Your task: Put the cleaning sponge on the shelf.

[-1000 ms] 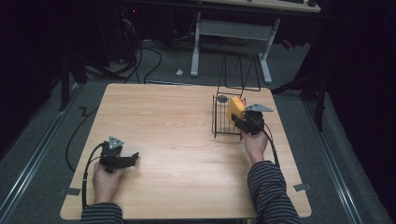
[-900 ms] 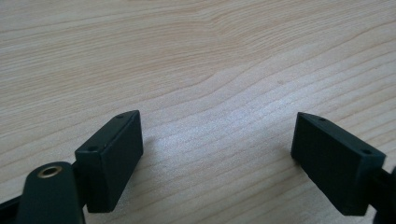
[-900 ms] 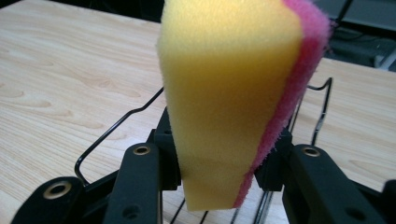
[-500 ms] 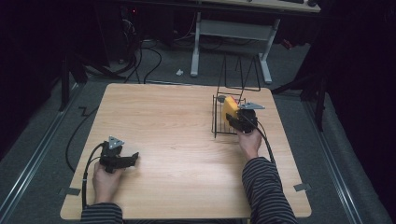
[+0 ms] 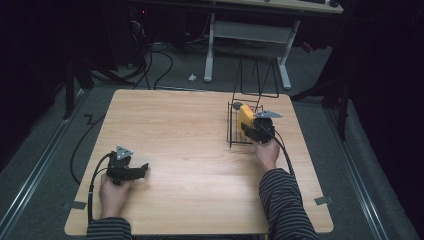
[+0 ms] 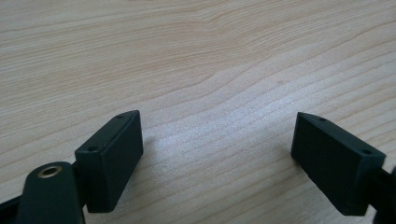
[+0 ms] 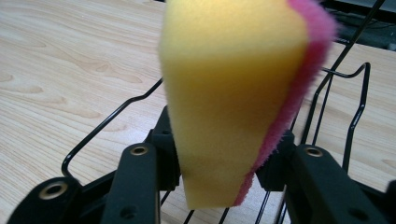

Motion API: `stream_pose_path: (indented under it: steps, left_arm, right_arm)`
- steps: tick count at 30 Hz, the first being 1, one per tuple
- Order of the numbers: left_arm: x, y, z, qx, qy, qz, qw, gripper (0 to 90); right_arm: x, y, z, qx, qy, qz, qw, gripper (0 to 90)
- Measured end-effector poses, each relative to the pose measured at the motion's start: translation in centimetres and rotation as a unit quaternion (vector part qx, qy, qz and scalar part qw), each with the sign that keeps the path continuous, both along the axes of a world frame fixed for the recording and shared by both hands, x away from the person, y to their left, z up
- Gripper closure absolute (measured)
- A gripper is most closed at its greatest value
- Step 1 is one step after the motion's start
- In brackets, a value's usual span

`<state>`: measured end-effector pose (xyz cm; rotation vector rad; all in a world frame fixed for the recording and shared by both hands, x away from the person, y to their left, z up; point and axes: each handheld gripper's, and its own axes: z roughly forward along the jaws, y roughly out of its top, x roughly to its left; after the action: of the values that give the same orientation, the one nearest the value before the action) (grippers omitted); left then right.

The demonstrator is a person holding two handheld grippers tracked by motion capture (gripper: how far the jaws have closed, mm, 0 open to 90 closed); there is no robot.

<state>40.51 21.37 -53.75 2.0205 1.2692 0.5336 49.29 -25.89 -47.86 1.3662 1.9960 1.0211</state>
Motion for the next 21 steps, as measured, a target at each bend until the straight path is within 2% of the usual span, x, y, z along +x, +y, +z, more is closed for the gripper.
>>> stream_pose_path:
  steps: [6,14,21]
  left_arm:
    - [0.0,0.0,0.0,0.0,0.0,0.0,1.0,17.2]
    - [0.0,0.0,0.0,0.0,0.0,0.0,1.0,17.2]
    - [0.0,0.0,0.0,0.0,0.0,0.0,1.0,17.2]
  right_arm:
    - [0.0,0.1,-0.2,0.003,0.006,0.001,1.0,52.5]
    - [0.0,-0.2,-0.1,0.014,0.003,-0.004,0.9999,35.1]
    - [-0.7,-1.1,0.2,0.032,-0.003,-0.007,0.9995,30.8]
